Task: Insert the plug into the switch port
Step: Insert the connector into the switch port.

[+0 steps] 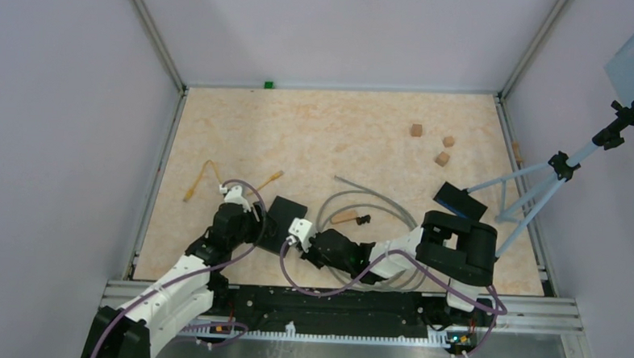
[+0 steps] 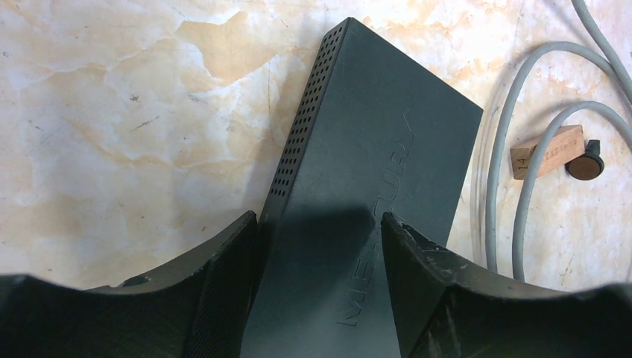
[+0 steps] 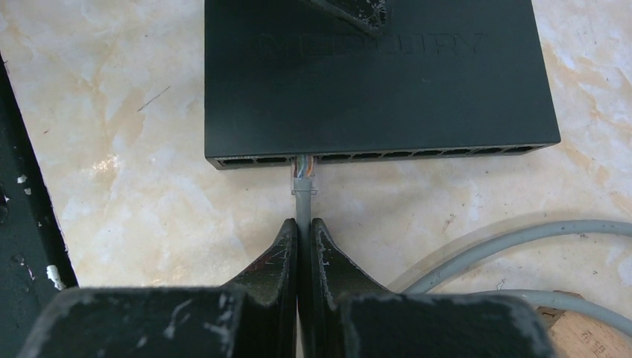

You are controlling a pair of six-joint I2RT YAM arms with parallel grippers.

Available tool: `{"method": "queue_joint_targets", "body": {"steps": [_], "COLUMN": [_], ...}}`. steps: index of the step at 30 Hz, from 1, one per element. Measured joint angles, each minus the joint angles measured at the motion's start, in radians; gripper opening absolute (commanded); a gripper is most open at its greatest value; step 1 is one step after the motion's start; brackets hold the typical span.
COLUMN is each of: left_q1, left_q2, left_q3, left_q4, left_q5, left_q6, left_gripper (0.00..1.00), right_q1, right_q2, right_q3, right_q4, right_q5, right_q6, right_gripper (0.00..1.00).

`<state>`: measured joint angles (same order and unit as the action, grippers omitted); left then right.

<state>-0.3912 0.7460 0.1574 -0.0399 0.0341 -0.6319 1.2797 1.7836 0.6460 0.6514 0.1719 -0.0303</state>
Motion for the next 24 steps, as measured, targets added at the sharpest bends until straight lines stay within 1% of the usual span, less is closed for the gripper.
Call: {"method": "queue_joint_targets", "body": {"steps": [8, 12, 17, 24], "left_q1": [0.006, 0.008, 0.006, -0.052], "left_q2": [-0.087, -0.097, -0.096, -0.084], "left_q3": [-0.053, -0.06, -0.065, -0.08], "left_q4": [0.014, 0.015, 0.026, 0.07], "left_q5": [0.008, -0.002, -0.05, -0.16], "left_q6": [0.008, 0.012, 0.019, 0.014], "left_gripper": [0.6, 0.58, 0.57, 0.57], "right_q1": [-0.007, -0.018, -0.034, -0.044], "right_q2": [0.0, 0.002, 0.042, 0.063], "right_q3": [0.013, 0.05, 0.138, 0.162], "right_q4": [-0.021, -0.078, -0.148, -0.148], "right_q5": [-0.001, -0.008, -0.007, -0.007], "right_q6": [0.032, 0.032, 0.006, -0.021], "right_gripper": [0.0, 0.0, 0.0, 0.0]}}
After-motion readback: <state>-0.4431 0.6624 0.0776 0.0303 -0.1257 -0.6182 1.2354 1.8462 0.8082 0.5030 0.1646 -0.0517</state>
